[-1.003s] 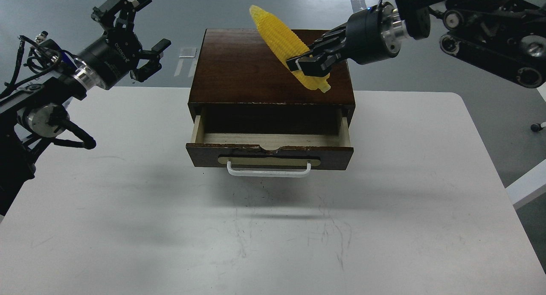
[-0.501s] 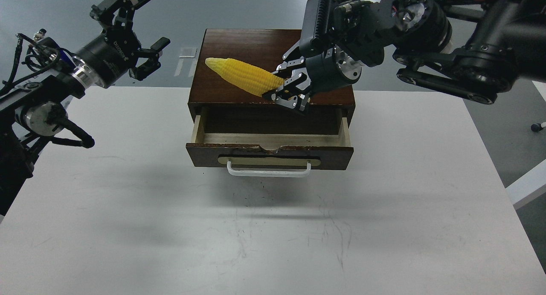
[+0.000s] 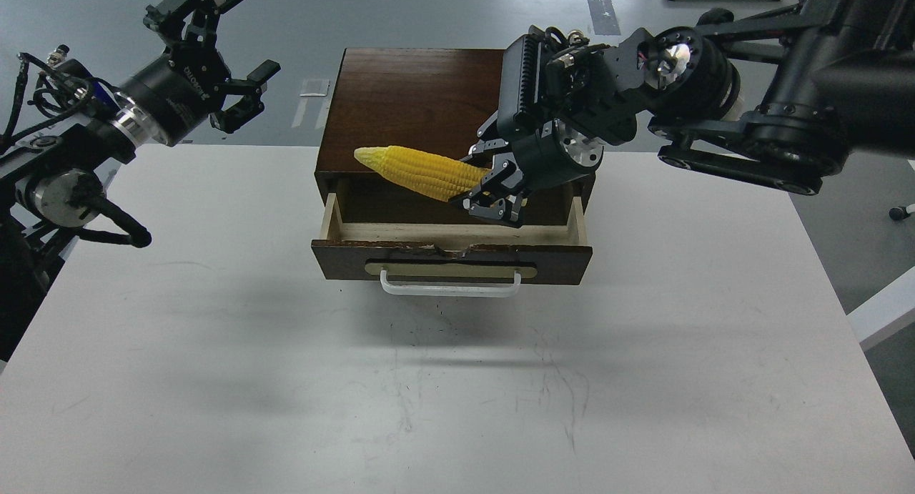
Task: Put corn in drawer with both arms
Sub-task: 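Lower the corn into the drawer and open the right gripper, then raise the right gripper away from the drawer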
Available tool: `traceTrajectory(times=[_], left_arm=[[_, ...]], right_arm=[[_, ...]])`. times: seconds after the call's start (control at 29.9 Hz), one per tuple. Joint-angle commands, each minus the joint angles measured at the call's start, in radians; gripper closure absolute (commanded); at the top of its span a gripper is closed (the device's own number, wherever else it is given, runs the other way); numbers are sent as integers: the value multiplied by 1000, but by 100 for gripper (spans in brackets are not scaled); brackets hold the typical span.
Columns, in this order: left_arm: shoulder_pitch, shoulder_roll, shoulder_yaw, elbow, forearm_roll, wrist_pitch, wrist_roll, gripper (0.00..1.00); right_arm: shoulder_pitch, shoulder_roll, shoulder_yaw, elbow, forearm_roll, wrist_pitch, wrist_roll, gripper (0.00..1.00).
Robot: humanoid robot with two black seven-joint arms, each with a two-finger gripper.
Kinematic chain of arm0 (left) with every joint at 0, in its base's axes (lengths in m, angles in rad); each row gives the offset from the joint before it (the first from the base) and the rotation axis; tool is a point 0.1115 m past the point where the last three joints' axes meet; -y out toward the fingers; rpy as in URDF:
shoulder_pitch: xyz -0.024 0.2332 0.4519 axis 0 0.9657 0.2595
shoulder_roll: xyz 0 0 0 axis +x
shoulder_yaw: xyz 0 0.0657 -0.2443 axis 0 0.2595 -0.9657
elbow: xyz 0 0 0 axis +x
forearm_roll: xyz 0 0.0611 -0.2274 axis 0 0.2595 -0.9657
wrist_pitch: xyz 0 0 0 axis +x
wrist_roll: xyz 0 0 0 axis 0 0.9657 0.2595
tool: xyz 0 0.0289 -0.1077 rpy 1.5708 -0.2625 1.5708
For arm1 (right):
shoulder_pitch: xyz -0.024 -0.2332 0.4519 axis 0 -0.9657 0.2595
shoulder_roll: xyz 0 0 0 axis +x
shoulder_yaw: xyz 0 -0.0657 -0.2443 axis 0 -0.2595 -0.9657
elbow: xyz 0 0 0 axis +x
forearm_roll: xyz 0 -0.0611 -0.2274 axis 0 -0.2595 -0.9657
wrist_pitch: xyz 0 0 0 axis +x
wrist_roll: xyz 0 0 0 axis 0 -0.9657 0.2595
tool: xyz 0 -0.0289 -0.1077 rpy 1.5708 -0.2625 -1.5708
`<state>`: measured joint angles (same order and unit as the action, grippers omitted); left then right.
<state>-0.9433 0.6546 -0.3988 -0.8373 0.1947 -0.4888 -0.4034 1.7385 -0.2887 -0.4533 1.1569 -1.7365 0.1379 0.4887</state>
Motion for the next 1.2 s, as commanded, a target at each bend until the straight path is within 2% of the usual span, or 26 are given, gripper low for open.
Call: traceTrajectory(times=[0.0,0.27,0.4,0.67,0.84,0.97,1.17], left_arm=[[1,0,0,0,0,0,0,2],[0,2,0,-5,0,0,2,2],[1,2,0,-8,0,0,2,2],[0,2,0,-8,0,0,2,2],[1,2,0,-8,0,0,2,2],[1,-1,0,-8,3,0,-6,2],[6,-13,-2,-8,5,0,-12,2]], right_arm=[[-4,5,-2,-5,0,0,0,45],[-5,20,-1,-5,2,2,0,29],[-5,19,1,-5,3,2,0,17],[10,2,63,-8,52,8,0,10],[35,-61,100,-16,363,14,0,1],[26,-127,132,-63,587,14,0,1],[-88,-228,235,-115,943,2,0,1]])
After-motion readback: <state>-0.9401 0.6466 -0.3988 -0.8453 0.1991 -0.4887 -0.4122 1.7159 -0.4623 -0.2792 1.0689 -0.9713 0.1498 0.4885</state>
